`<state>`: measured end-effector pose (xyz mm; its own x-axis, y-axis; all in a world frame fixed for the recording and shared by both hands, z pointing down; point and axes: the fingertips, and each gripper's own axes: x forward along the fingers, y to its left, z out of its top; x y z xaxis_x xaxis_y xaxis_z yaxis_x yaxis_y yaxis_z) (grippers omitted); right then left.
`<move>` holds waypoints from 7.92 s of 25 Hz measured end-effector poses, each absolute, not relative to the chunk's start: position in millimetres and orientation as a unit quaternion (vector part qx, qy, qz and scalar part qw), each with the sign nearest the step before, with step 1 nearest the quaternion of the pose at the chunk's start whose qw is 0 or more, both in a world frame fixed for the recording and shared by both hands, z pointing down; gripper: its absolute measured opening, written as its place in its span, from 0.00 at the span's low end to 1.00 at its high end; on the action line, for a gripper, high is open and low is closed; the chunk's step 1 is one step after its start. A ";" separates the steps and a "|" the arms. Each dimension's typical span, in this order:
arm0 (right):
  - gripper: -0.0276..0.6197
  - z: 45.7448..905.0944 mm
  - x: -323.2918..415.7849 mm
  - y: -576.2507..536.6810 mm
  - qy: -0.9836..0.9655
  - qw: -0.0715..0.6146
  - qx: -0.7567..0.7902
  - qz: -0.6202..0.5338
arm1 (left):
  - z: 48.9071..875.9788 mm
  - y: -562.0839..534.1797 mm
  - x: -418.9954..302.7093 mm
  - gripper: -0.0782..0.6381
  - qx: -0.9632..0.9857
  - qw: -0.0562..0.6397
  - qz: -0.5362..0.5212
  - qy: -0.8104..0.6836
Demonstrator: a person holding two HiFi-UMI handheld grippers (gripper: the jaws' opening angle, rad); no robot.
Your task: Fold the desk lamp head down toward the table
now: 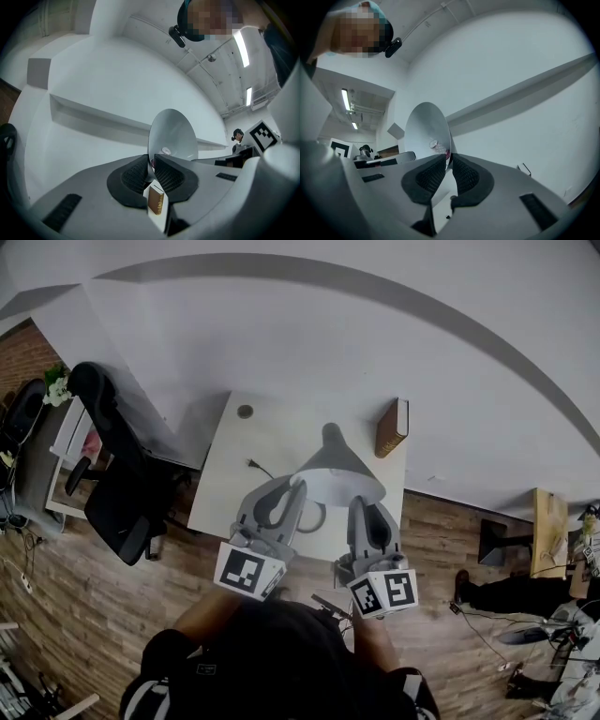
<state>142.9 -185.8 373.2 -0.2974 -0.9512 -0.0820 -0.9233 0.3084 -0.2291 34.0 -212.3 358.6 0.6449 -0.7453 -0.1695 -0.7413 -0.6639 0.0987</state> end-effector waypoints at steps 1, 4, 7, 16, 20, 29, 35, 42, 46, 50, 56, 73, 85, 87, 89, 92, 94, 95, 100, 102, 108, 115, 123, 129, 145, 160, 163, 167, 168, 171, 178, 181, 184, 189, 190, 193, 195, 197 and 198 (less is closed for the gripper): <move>0.11 374.1 142.6 -185.4 0.803 0.100 -0.584 -0.071 | 359.3 -211.9 33.3 0.20 0.907 0.013 -0.098 -0.410; 0.11 377.3 142.9 -184.5 0.802 0.094 -0.586 -0.073 | 363.4 -210.3 32.4 0.19 0.908 0.020 -0.094 -0.408; 0.11 381.6 143.4 -181.2 0.801 0.089 -0.587 -0.073 | 368.6 -206.3 32.1 0.19 0.909 0.022 -0.089 -0.406; 0.10 397.1 142.8 -173.7 0.804 0.073 -0.586 -0.076 | 383.7 -197.7 28.8 0.17 0.906 0.030 -0.080 -0.414; 0.10 403.6 144.3 -171.5 0.805 0.073 -0.584 -0.077 | 390.2 -195.2 29.3 0.16 0.904 0.029 -0.077 -0.420; 0.09 418.7 143.4 -167.6 0.807 0.068 -0.580 -0.086 | 405.4 -190.3 28.0 0.15 0.902 0.026 -0.073 -0.425; 0.08 442.1 144.2 -168.3 0.807 0.046 -0.580 -0.100 | 429.9 -189.7 27.1 0.15 0.898 0.041 -0.054 -0.435; 0.08 460.2 142.9 -167.4 0.809 0.035 -0.581 -0.084 | 449.0 -187.4 26.4 0.15 0.897 0.033 -0.055 -0.437; 0.08 469.3 141.6 -167.4 0.809 0.027 -0.582 -0.079 | 459.1 -187.4 24.9 0.15 0.897 0.024 -0.050 -0.438; 0.08 480.1 143.9 -168.9 0.807 0.015 -0.585 -0.075 | 470.8 -188.3 28.5 0.15 0.898 0.015 -0.044 -0.437; 0.07 496.1 143.1 -171.8 0.805 -0.001 -0.589 -0.067 | 485.6 -190.9 28.5 0.15 0.898 0.002 -0.044 -0.437; 0.07 536.0 148.6 -185.7 0.790 -0.039 -0.611 -0.029 | 525.6 -204.0 34.1 0.15 0.897 -0.038 -0.044 -0.439; 0.07 546.9 149.8 -195.6 0.788 -0.056 -0.612 -0.025 | 541.9 -213.8 35.7 0.15 0.894 -0.032 -0.030 -0.446; 0.07 548.5 150.0 -196.9 0.788 -0.059 -0.613 -0.022 | 541.3 -215.1 35.9 0.15 0.893 -0.027 -0.034 -0.448; 0.07 550.1 149.3 -197.2 0.788 -0.061 -0.613 -0.021 | 543.7 -215.5 35.7 0.15 0.894 -0.027 -0.031 -0.447; 0.07 550.8 146.9 -196.7 0.789 -0.066 -0.610 -0.022 | 546.5 -215.1 35.1 0.15 0.895 -0.029 -0.023 -0.444; 0.07 550.6 147.0 -196.3 0.789 -0.074 -0.609 -0.021 | 546.8 -215.1 35.4 0.15 0.896 -0.029 -0.022 -0.443; 0.07 550.5 147.1 -195.7 0.789 -0.080 -0.609 -0.019 | 546.7 -215.3 35.5 0.15 0.896 -0.029 -0.021 -0.442; 0.24 551.9 141.8 -181.6 0.796 -0.130 -0.591 0.002 | 542.9 -213.8 33.0 0.15 0.896 -0.031 -0.029 -0.442; 0.29 552.3 141.2 -172.1 0.799 -0.151 -0.582 0.014 | 545.9 -212.5 33.0 0.15 0.897 -0.032 -0.022 -0.440; 0.36 537.6 136.2 -145.4 0.791 -0.241 -0.548 0.127 | 547.6 -212.7 34.4 0.15 0.898 -0.033 -0.016 -0.437; 0.38 510.9 118.2 -135.2 0.762 -0.319 -0.503 0.254 | 546.2 -213.6 34.4 0.15 0.899 -0.031 -0.017 -0.437; 0.36 509.9 103.7 -141.0 0.754 -0.341 -0.472 0.303 | 547.4 -214.2 35.6 0.15 0.897 -0.033 -0.012 -0.441; 0.28 513.3 100.6 -142.1 0.753 -0.350 -0.460 0.315 | 548.6 -215.9 35.6 0.15 0.896 -0.030 -0.012 -0.443; 0.27 512.4 100.7 -142.8 0.752 -0.350 -0.458 0.320 | 576.3 -174.6 1.7 0.34 0.902 -0.066 0.064 -0.422; 0.27 512.9 98.6 -143.4 0.751 -0.353 -0.454 0.324 | 509.4 -143.4 34.7 0.54 0.875 -0.346 0.214 -0.261; 0.27 512.6 98.8 -141.8 0.751 -0.354 -0.452 0.326 | 508.7 -148.0 41.3 0.54 0.862 -0.377 0.239 -0.242; 0.27 511.5 99.6 -141.1 0.751 -0.355 -0.450 0.328 | 510.1 -152.7 50.1 0.50 0.849 -0.403 0.264 -0.218; 0.27 511.1 99.7 -141.3 0.751 -0.355 -0.450 0.328 | 510.8 -152.9 52.7 0.48 0.846 -0.410 0.270 -0.211; 0.27 511.7 99.8 -141.2 0.752 -0.356 -0.448 0.328 | 515.0 -151.4 58.9 0.41 0.836 -0.427 0.282 -0.197; 0.27 513.8 102.4 -142.7 0.751 -0.358 -0.447 0.328 | 517.9 -152.3 62.4 0.38 0.840 -0.421 0.275 -0.201; 0.28 522.4 102.8 -145.5 0.743 -0.370 -0.446 0.337 | 525.6 -155.3 62.5 0.38 0.832 -0.432 0.279 -0.209; 0.29 531.3 102.1 -147.5 0.738 -0.376 -0.443 0.343 | 534.1 -157.6 61.6 0.38 0.822 -0.445 0.281 -0.217; 0.30 544.3 105.4 -153.6 0.733 -0.378 -0.440 0.356 | 545.9 -164.3 64.7 0.38 0.805 -0.471 0.278 -0.229; 0.31 546.5 105.9 -154.5 0.731 -0.379 -0.439 0.359 | 548.1 -165.4 65.2 0.38 0.802 -0.476 0.277 -0.230; 0.31 554.6 106.3 -156.7 0.724 -0.383 -0.439 0.370 | 556.6 -168.4 65.0 0.38 0.788 -0.495 0.281 -0.237; 0.32 560.0 106.4 -158.8 0.717 -0.386 -0.438 0.379 | 563.1 -171.1 64.6 0.38 0.777 -0.507 0.281 -0.244; 0.32 565.4 106.7 -161.2 0.710 -0.391 -0.438 0.389 | 568.0 -173.7 65.1 0.38 0.770 -0.514 0.279 -0.253; 0.32 568.2 107.0 -162.4 0.706 -0.394 -0.437 0.393 | 570.2 -175.0 65.6 0.38 0.765 -0.520 0.279 -0.257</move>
<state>107.0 -162.4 568.2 -0.3070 -0.9277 0.2123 -0.3079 0.3079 0.9002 65.6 -175.0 570.2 0.7126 -0.6832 0.1592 -0.1037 -0.3270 -0.9393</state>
